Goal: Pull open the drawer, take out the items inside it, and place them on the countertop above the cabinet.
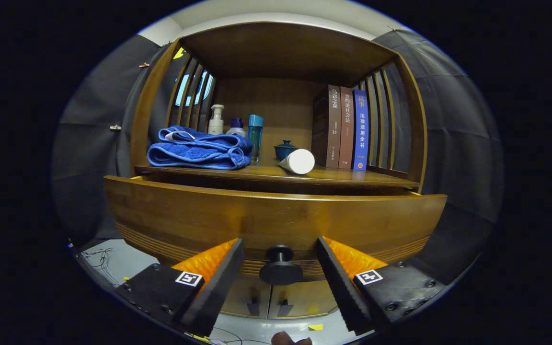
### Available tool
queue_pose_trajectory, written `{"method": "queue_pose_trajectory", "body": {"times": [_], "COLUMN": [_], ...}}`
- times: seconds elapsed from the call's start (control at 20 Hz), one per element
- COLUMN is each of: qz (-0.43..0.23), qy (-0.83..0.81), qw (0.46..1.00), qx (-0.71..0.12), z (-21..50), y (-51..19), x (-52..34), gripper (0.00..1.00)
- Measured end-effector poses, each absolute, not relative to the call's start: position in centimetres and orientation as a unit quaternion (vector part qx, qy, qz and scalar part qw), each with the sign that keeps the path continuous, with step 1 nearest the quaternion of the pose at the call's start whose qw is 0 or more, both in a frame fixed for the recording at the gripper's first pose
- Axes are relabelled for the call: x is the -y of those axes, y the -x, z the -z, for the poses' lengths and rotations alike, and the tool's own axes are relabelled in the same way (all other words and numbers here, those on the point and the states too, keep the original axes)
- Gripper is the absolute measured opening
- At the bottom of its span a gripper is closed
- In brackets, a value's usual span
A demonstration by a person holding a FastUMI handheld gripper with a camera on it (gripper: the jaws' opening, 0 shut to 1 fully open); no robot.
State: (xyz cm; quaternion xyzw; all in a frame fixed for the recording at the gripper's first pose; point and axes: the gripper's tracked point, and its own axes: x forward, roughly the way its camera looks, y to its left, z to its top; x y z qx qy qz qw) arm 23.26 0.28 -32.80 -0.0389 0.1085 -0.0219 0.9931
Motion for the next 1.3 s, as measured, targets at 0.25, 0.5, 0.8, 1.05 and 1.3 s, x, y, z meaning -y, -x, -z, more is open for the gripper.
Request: {"method": "queue_pose_trajectory", "body": {"times": [0.25,0.5,0.8,1.05,1.3], "qz": [0.025,0.025,0.023,0.02,0.025], "qy": [0.05,0.049,0.06,0.058,0.035], "qw": [0.992,0.992,0.991,0.991,0.995], "qx": [-0.11,-0.115,-0.116,-0.116,-0.094], "z": [33.1,33.3,33.5,31.4,23.7], "y": [-25.6,-27.5,-28.5,-26.5,-20.5], "x": [-0.4,-0.4,-0.4,0.9,2.4], "gripper": [1.0,1.0,1.0,1.0,0.99]}}
